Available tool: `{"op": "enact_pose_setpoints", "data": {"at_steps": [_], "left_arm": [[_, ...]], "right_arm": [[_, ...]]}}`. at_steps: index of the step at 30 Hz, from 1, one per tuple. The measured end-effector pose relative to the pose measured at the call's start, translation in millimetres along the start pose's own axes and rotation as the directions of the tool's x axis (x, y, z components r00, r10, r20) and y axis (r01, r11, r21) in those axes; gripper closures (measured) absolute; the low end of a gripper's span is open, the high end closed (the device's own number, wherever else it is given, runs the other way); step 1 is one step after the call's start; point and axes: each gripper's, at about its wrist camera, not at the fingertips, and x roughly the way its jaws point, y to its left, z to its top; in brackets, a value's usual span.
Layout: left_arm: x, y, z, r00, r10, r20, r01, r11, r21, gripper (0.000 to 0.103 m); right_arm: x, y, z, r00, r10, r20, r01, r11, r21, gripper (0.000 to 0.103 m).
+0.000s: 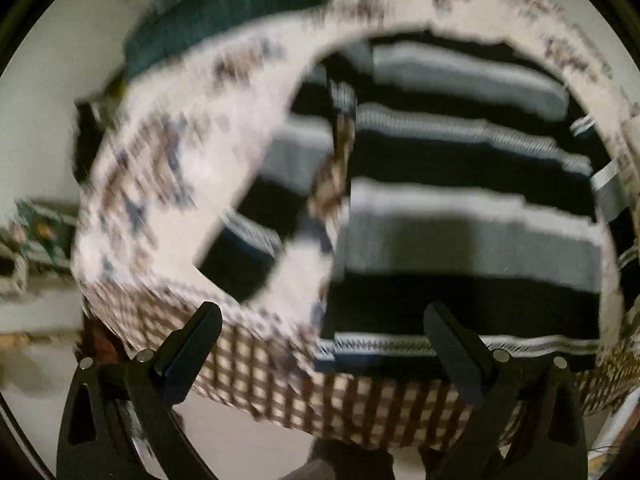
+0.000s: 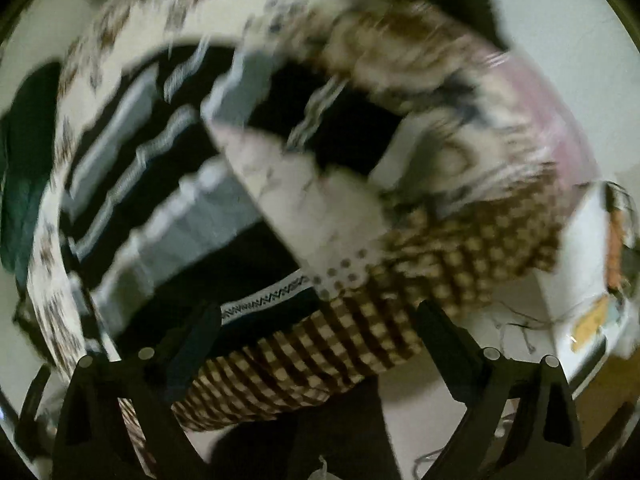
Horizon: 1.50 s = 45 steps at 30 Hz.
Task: Fold small clothes
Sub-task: 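Lower both tools toward the sweater hem and body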
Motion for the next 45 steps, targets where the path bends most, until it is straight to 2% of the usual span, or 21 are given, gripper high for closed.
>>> {"op": "enact_pose_setpoints", "data": {"at_steps": [3, 5, 7, 9, 11, 13, 14, 16, 17, 23, 28, 29, 32, 33, 35, 36, 37, 38, 41, 43, 45], "left_arm": [[60.7, 0.4, -16.9, 0.991, -0.049, -0.121, 0.045, 0.998, -0.033, 0.009], [96.6, 0.8, -29.2, 0.975, -0.117, -0.191, 0.103, 0.991, -0.084, 0.022], [121.3, -0.5, -37.3, 0.959, -0.179, -0.22, 0.155, 0.98, -0.121, 0.026], [142.6, -4.0, -45.9, 0.945, -0.225, -0.236, 0.195, 0.97, -0.144, 0.04], [153.6, -8.0, -51.1, 0.943, -0.243, -0.229, 0.21, 0.965, -0.157, 0.072], [151.0, -7.3, -53.1, 0.952, -0.247, -0.183, 0.217, 0.962, -0.168, 0.093], [148.0, -4.7, -55.2, 0.952, -0.261, -0.161, 0.231, 0.955, -0.185, 0.093], [139.3, 2.4, -61.3, 0.949, -0.285, -0.134, 0.253, 0.943, -0.215, 0.094], [133.3, 5.5, -64.1, 0.948, -0.294, -0.118, 0.264, 0.939, -0.223, 0.095], [107.5, 12.1, -73.3, 0.945, -0.315, -0.092, 0.294, 0.937, -0.192, 0.095], [108.6, 3.1, -59.6, 0.951, -0.278, -0.137, 0.258, 0.955, -0.144, 0.09], [109.1, -1.9, -49.0, 0.956, -0.259, -0.14, 0.242, 0.962, -0.13, 0.09], [90.6, -18.7, -21.8, 0.978, -0.189, -0.09, 0.18, 0.979, -0.1, 0.089], [85.6, -21.4, -13.1, 0.981, -0.186, -0.059, 0.18, 0.979, -0.1, 0.085], [71.3, -27.1, 2.9, 0.984, -0.18, -0.014, 0.178, 0.978, -0.106, 0.053], [65.8, -29.5, 11.9, 0.983, -0.183, 0.01, 0.183, 0.976, -0.115, 0.042], [64.6, -28.6, 16.8, 0.982, -0.189, 0.022, 0.19, 0.974, -0.119, 0.014], [61.6, -33.1, 28.0, 0.981, -0.193, 0.03, 0.195, 0.973, -0.124, 0.006], [67.8, -30.1, 32.9, 0.978, -0.199, 0.056, 0.205, 0.97, -0.134, 0.006], [68.9, -30.0, 36.4, 0.978, -0.197, 0.068, 0.205, 0.97, -0.13, 0.006], [65.2, -41.8, 46.2, 0.978, -0.192, 0.075, 0.201, 0.972, -0.123, 0.006]], "right_arm": [[63.1, 10.5, -0.3, 0.996, -0.002, -0.085, -0.002, 0.999, -0.039, 0.01], [100.0, 14.5, -1.1, 0.989, 0.006, -0.147, -0.011, 0.999, -0.038, 0.011], [121.6, 13.9, -2.7, 0.984, 0.023, -0.175, -0.029, 0.999, -0.031, 0.011], [142.7, 13.5, -4.1, 0.978, 0.052, -0.203, -0.057, 0.998, -0.02, 0.013], [161.3, 13.5, -8.1, 0.967, 0.084, -0.239, -0.088, 0.996, -0.005, 0.018], [174.5, 15.1, -13.2, 0.953, 0.133, -0.274, -0.134, 0.991, 0.014, 0.035], [182.3, 18.2, -16.6, 0.947, 0.144, -0.287, -0.146, 0.989, 0.014, 0.046], [184.0, 21.7, -21.1, 0.952, 0.144, -0.269, -0.149, 0.989, 0.003, 0.082], [182.9, 22.3, -23.8, 0.957, 0.141, -0.255, -0.146, 0.989, -0.001, 0.092], [154.6, 20.9, -47.2, 0.973, 0.072, -0.221, -0.085, 0.995, -0.048, 0.097], [163.2, 23.3, -47.5, 0.971, 0.01, -0.239, -0.028, 0.997, -0.073, 0.096], [169.5, 27.5, -43.8, 0.967, 0.019, -0.255, -0.033, 0.998, -0.054, 0.095], [171.0, 26.0, -32.8, 0.959, 0.086, -0.269, -0.083, 0.996, 0.021, 0.075], [165.6, 21.7, -27.8, 0.962, 0.117, -0.246, -0.107, 0.993, 0.055, 0.059], [150.6, 2.9, -18.7, 0.97, 0.166, -0.176, -0.141, 0.979, 0.146, 0.044], [145.4, -7.3, -13.2, 0.973, 0.183, -0.141, -0.155, 0.97, 0.188, 0.041], [137.1, -22.4, -7.5, 0.978, 0.19, -0.089, -0.163, 0.955, 0.247, 0.04], [130.1, -35.9, -1.2, 0.981, 0.187, -0.043, -0.166, 0.94, 0.296, 0.038], [113.5, -80.7, 14.9, 0.986, 0.147, 0.082, -0.169, 0.887, 0.43, 0.034], [109.4, -120.5, 29.9, 0.981, 0.113, 0.157, -0.18, 0.826, 0.534, 0.034], [114.6, -151.8, 43.1, 0.977, 0.104, 0.185, -0.196, 0.78, 0.595, 0.034]]}}
